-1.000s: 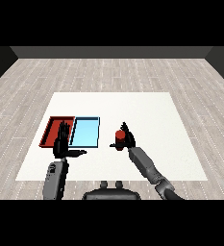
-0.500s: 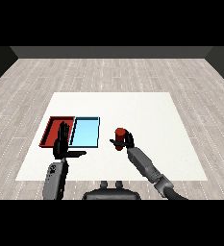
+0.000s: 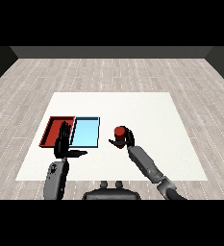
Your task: Pick the red can and put it in the red box
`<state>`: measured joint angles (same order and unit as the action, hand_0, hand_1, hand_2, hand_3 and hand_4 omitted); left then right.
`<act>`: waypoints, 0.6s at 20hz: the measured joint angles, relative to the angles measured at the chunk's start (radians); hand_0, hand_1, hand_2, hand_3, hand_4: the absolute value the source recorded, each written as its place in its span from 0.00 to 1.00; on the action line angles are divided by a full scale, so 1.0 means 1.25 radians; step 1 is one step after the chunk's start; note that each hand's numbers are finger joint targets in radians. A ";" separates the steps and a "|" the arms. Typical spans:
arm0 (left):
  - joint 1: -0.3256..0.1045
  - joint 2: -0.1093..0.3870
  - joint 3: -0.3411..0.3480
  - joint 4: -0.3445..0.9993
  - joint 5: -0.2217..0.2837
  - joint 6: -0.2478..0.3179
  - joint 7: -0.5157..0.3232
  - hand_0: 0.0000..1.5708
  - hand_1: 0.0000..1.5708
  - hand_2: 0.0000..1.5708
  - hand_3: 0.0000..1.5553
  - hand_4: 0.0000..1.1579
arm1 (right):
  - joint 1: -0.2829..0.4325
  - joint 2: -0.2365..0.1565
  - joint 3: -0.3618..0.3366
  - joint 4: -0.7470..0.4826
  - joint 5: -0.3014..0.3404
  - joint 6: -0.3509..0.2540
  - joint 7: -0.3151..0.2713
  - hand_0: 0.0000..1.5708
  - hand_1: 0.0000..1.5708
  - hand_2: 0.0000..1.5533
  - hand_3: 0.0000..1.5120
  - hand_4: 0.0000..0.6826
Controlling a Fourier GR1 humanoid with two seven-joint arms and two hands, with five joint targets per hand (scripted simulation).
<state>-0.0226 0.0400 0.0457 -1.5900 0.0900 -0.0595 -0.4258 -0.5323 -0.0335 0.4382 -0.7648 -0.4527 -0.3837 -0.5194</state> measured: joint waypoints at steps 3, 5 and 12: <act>-0.007 -0.012 -0.024 0.004 -0.020 0.013 0.005 0.00 0.00 0.00 0.00 0.00 | 0.008 -0.003 -0.002 -0.059 0.034 -0.015 0.018 0.91 0.91 0.92 0.91 0.91; 0.004 -0.013 -0.032 0.010 -0.022 0.004 -0.009 0.00 0.00 0.00 0.00 0.00 | 0.024 -0.017 0.003 -0.121 0.055 -0.028 0.041 0.91 0.91 0.92 0.91 0.91; -0.005 -0.023 -0.075 -0.035 -0.041 0.021 0.061 0.00 0.00 0.00 0.00 0.00 | 0.077 -0.060 -0.002 -0.328 0.113 -0.039 0.113 0.93 0.93 0.92 0.92 0.96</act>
<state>-0.0285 0.0112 -0.0486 -1.6332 0.0388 -0.0335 -0.3496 -0.4362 -0.1087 0.4355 -1.1752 -0.3112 -0.4326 -0.3780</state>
